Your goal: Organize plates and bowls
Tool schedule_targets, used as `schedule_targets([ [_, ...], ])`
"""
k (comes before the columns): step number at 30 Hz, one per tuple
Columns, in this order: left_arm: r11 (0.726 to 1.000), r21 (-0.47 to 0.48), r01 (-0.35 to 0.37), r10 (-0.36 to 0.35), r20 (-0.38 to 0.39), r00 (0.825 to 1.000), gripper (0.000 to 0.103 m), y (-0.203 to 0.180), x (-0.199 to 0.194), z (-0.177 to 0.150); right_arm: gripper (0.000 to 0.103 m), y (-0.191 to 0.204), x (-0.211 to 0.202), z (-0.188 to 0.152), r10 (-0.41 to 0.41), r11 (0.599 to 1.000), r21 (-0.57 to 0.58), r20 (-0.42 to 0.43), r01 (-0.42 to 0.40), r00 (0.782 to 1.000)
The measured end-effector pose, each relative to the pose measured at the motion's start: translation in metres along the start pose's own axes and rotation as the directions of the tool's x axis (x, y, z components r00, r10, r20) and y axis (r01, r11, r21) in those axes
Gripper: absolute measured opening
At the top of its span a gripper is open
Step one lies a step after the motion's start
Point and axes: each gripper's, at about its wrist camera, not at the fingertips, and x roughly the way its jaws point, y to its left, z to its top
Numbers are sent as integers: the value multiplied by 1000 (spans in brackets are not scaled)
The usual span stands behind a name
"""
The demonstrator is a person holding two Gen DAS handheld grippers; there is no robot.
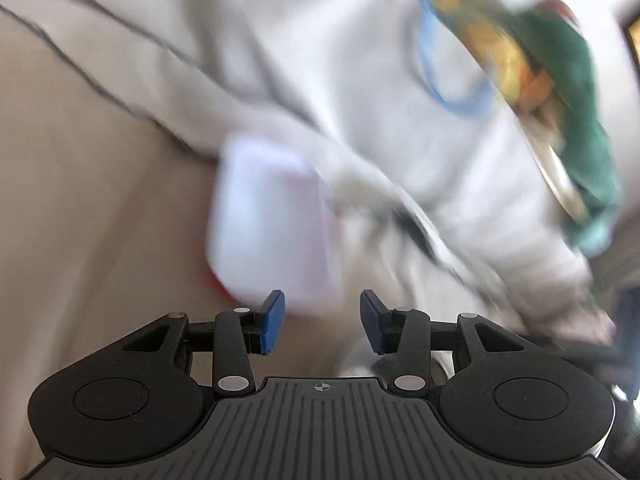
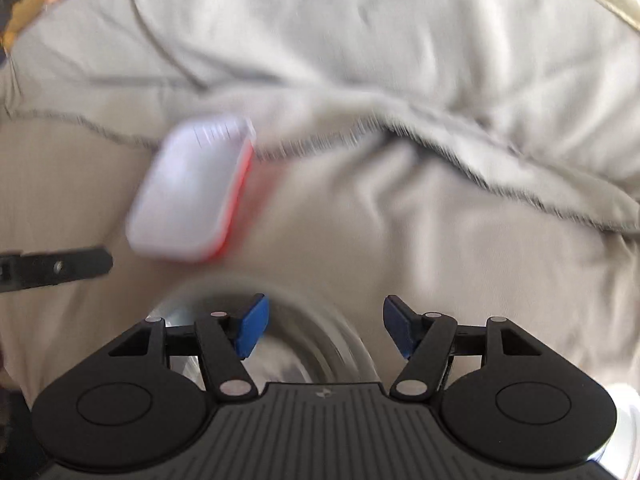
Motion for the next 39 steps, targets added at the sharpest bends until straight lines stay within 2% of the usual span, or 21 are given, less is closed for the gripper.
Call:
schedule_targets([
  [2, 996, -30, -85, 86, 31, 996, 46, 12, 12, 16, 65, 7, 12, 21, 75, 996, 57, -4, -75, 997],
  [5, 990, -72, -119, 121, 26, 992, 46, 25, 34, 27, 55, 20, 44, 46, 130, 984, 126, -16, -127, 991],
  [7, 989, -87, -120, 121, 3, 993, 46, 31, 49, 28, 55, 33, 69, 58, 127, 984, 128, -29, -122, 991],
  [9, 987, -90, -132, 131, -19, 991, 46, 38, 64, 31, 55, 48, 94, 63, 90, 990, 114, -54, -83, 995],
  [10, 987, -92, -133, 129, -39, 991, 46, 40, 72, 30, 50, 52, 105, 64, 82, 990, 120, -78, -72, 994],
  [11, 987, -99, -125, 119, -63, 991, 45, 45, 80, 31, 38, 56, 116, 64, 95, 988, 135, -110, -80, 989],
  [12, 989, -113, -99, 90, -82, 993, 40, 49, 85, 30, 31, 57, 125, 64, 128, 983, 151, -140, -107, 982],
  [13, 990, -120, -76, 66, -89, 994, 41, 50, 87, 28, 19, 56, 130, 64, 169, 975, 174, -162, -141, 972],
  [16, 997, -39, -72, 70, -41, 997, 36, 29, 72, 28, 18, 55, 111, 62, 189, 973, 159, -113, -170, 975],
  [18, 1000, -23, -21, 21, -16, 1000, 36, 8, 55, 29, 18, 46, 82, 62, 196, 972, 140, -48, -187, 980],
  [21, 997, 25, 75, -75, 33, 997, 36, -41, 25, 27, 18, 18, 19, 51, 212, 968, 120, 72, -220, 975],
  [25, 968, 106, 227, -231, 25, 973, 33, -129, -3, 6, 18, -47, -70, 18, 190, 964, 146, 201, -221, 961],
  [26, 954, 137, 266, -269, 4, 963, 30, -154, -4, -3, 18, -66, -90, 6, 165, 965, 162, 225, -204, 960],
  [29, 911, 227, 344, -337, -72, 939, 31, -225, 6, -46, 18, -126, -138, -38, 60, 969, 215, 277, -123, 959],
  [32, 862, 315, 398, -358, -179, 917, 30, -284, 31, -98, 18, -186, -173, -90, -39, 950, 308, 281, -51, 959],
  [36, 788, 387, 478, -351, -355, 866, 30, -338, 63, -170, 19, -241, -204, -168, -191, 910, 410, 292, 58, 937],
  [39, 747, 459, 481, -300, -413, 860, 31, -364, 75, -217, 21, -269, -209, -219, -253, 861, 502, 284, 81, 925],
])
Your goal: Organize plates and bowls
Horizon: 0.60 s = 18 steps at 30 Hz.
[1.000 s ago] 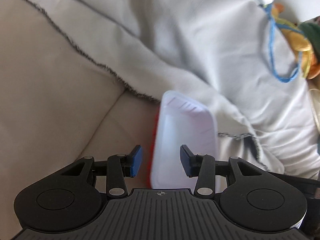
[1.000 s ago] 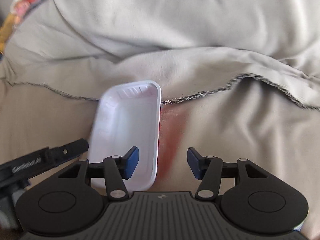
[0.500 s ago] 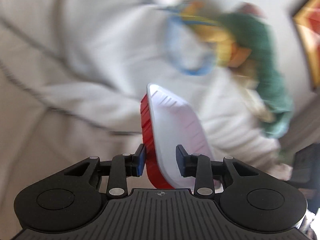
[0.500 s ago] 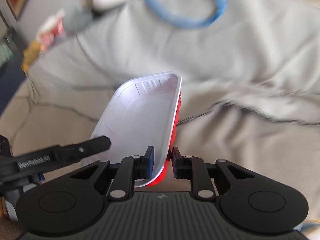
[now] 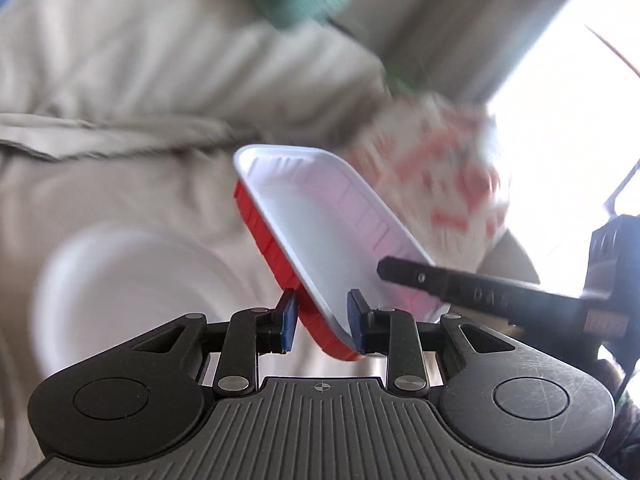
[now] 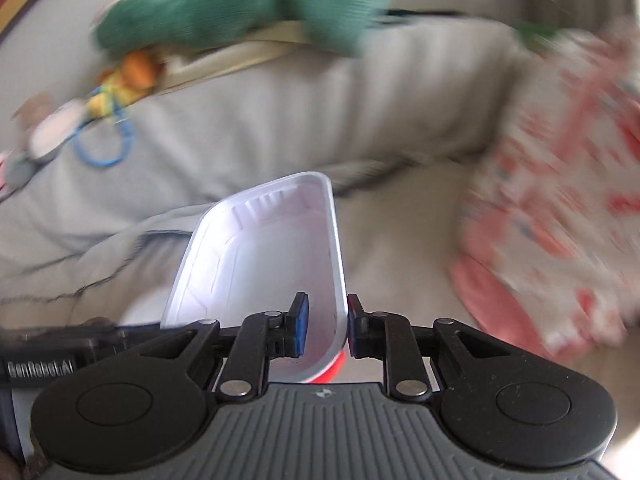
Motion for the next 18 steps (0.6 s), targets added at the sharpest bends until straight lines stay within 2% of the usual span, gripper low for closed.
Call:
schedule_targets([
  [3, 999, 41, -28, 31, -82, 996, 32, -16, 29, -23, 21, -41, 6, -27, -25, 991, 133, -10, 26, 1000],
  [5, 996, 51, -72, 78, -115, 990, 32, -16, 40, -43, 21, -59, 20, -48, -21, 979, 203, -50, 31, 999],
  [6, 993, 64, -102, 110, -119, 987, 28, -15, 44, -52, 21, -64, 25, -58, -6, 974, 228, -71, 22, 997],
  [9, 979, 139, -152, 168, -112, 979, 27, -20, 39, -72, 22, -60, 44, -79, -38, 975, 214, -112, 61, 993],
  [11, 983, 107, -152, 167, -142, 976, 27, -15, 40, -74, 24, -57, 49, -90, -39, 978, 199, -132, 65, 990],
  [15, 994, 12, -108, 108, -191, 976, 28, -4, 41, -77, 25, -54, 41, -99, -49, 979, 192, -118, 71, 992],
  [18, 992, 12, -123, 123, -193, 973, 28, -3, 38, -79, 26, -50, 39, -103, -43, 980, 187, -118, 65, 992],
])
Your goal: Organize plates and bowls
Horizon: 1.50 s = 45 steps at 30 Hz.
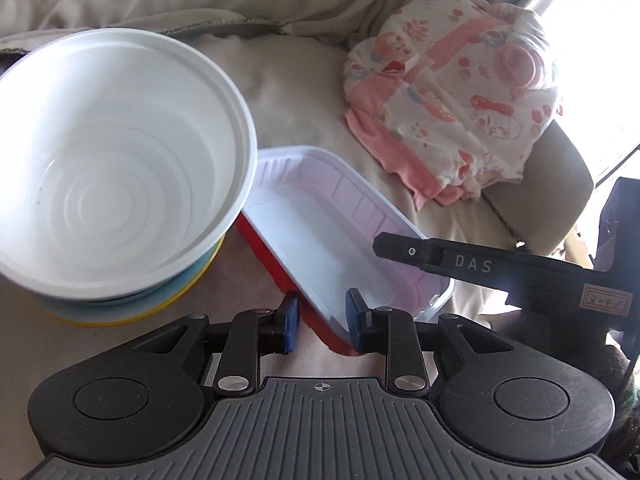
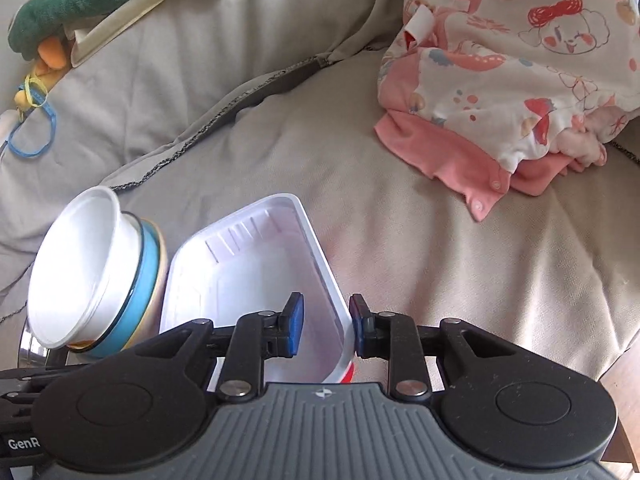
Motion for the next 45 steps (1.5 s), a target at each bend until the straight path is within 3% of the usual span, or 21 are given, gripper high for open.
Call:
schedule_targets([
  [3, 1000, -4, -23, 23, -17, 1000, 28, 2, 3, -5, 28, 4, 1, -5, 12, 1000, -7, -17, -13, 1000],
  [6, 999, -38, -37, 35, -50, 998, 28, 13, 8, -16, 38, 5, 6, -12, 21, 1000, 7, -34, -21, 999],
  [9, 995, -101, -7, 0, -69, 998, 28, 29, 3, -27, 40, 9, 3, -18, 24, 1000, 14, -36, -23, 999],
  [11, 992, -124, 9, -17, -64, 998, 28, 40, -7, -33, 47, 13, -4, -18, 25, 1000, -2, -19, -25, 1000],
  [16, 981, -191, 44, -38, 38, 999, 28, 67, -61, -41, 52, 28, -25, -5, -7, 997, -74, 57, 11, 998],
  [19, 975, -219, 33, -4, 130, 991, 28, 80, -97, -41, 52, 37, -40, 4, -11, 997, -68, 101, 18, 995],
  [22, 967, -255, 0, 63, 237, 969, 28, 96, -134, -44, 53, 56, -60, 9, 36, 997, -78, 148, -25, 988],
  [24, 951, -300, -78, 170, 295, 940, 28, 109, -156, -48, 58, 77, -75, 10, 75, 990, -131, 184, -51, 980],
  [27, 903, -393, -175, 312, 319, 895, 28, 133, -186, -57, 60, 111, -90, 9, 119, 979, -189, 226, -76, 967],
  [31, 867, -470, -168, 364, 366, 857, 28, 160, -222, -73, 62, 149, -97, 15, 168, 965, -240, 251, -107, 953],
  [34, 867, -472, -159, 372, 401, 837, 28, 169, -237, -81, 63, 174, -93, 16, 205, 952, -277, 244, -134, 948],
  [36, 860, -488, -150, 374, 401, 837, 28, 176, -237, -86, 63, 186, -85, 10, 205, 942, -308, 226, -130, 952],
  [38, 850, -511, -128, 355, 375, 856, 28, 184, -233, -92, 63, 188, -77, 1, 180, 940, -324, 210, -106, 961],
  [41, 863, -501, -68, 284, 369, 885, 28, 187, -237, -100, 63, 171, -76, -8, 155, 945, -316, 194, -88, 969],
  [43, 873, -485, -55, 265, 376, 888, 28, 188, -251, -104, 63, 154, -81, -8, 127, 952, -300, 211, -59, 969],
  [45, 884, -457, -98, 291, 374, 881, 28, 186, -269, -107, 69, 136, -85, -5, 78, 966, -260, 244, -12, 967],
])
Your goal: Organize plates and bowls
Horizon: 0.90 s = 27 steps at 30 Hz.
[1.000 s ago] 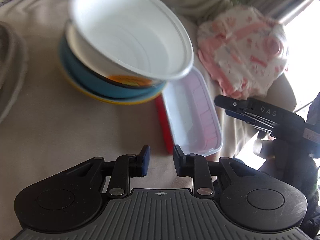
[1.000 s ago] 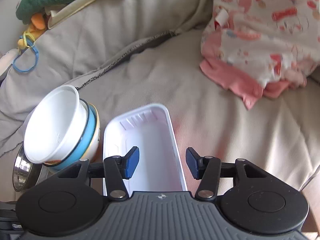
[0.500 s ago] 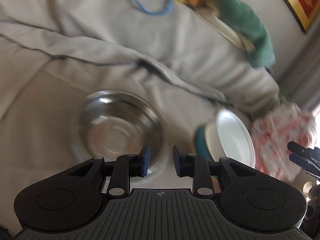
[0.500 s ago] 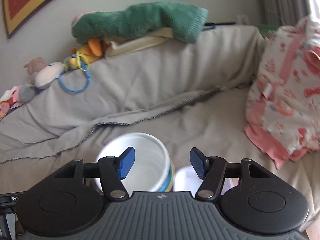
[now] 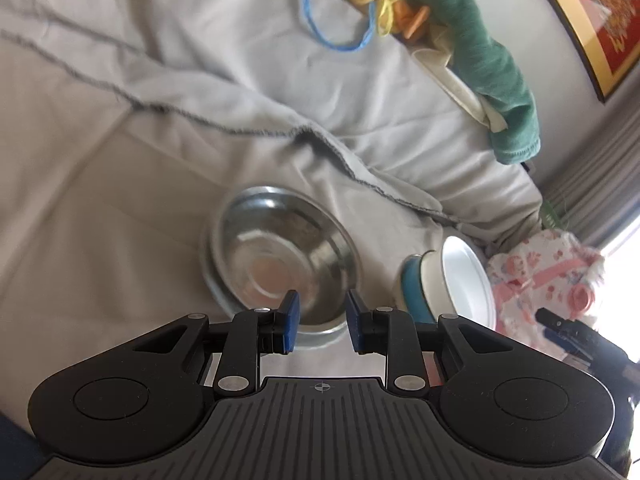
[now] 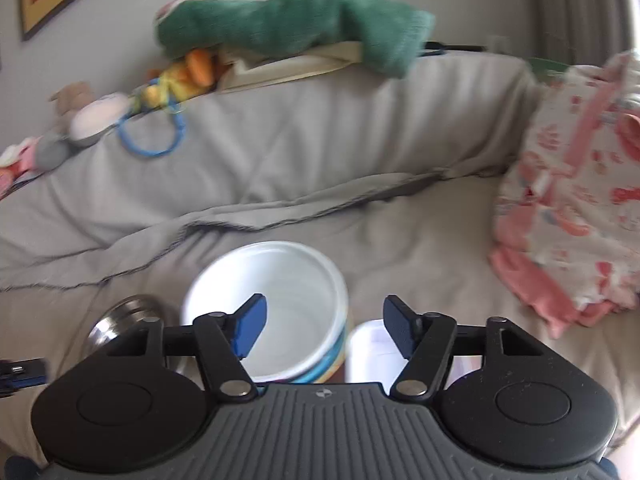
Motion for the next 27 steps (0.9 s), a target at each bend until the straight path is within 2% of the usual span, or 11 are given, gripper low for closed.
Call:
schedule_targets([
  [3, 997, 44, -57, 54, 48, 997, 28, 3, -27, 7, 69, -17, 7, -2, -47, 999, 20, -19, 47, 999],
  [7, 994, 19, -105, 103, 87, 991, 28, 3, -53, 13, 69, -21, 20, 5, -11, 1000, -16, -47, 11, 999],
  [9, 993, 24, -113, 110, 101, 989, 28, -3, -60, 22, 69, -20, 21, 20, 10, 999, -53, -18, -11, 1000],
  [11, 995, 32, -92, 87, 125, 988, 28, -8, -61, 37, 69, -23, 14, 38, 16, 997, -76, 30, -14, 999],
  [14, 997, 48, -67, 59, 151, 987, 28, -16, -47, 61, 70, -39, -8, 52, -40, 996, -73, 94, 47, 995],
  [16, 995, 85, -55, 44, 131, 990, 28, -25, -32, 72, 74, -50, -21, 52, -100, 993, -52, 118, 107, 988],
  [18, 992, 130, -3, -6, 75, 997, 28, -34, -16, 73, 78, -60, -25, 44, -139, 989, -25, 124, 143, 982],
  [20, 986, 165, 36, -40, 21, 999, 28, -41, 5, 66, 79, -65, -16, 33, -155, 988, 1, 89, 155, 984],
  [24, 990, 122, 73, -66, -64, 996, 28, -44, 48, 37, 79, -48, 26, 17, -91, 995, -41, -16, 90, 996],
  [27, 990, 85, 116, -104, -137, 985, 28, -54, 78, 16, 79, -28, 47, 10, -38, 996, -80, -46, 34, 998],
])
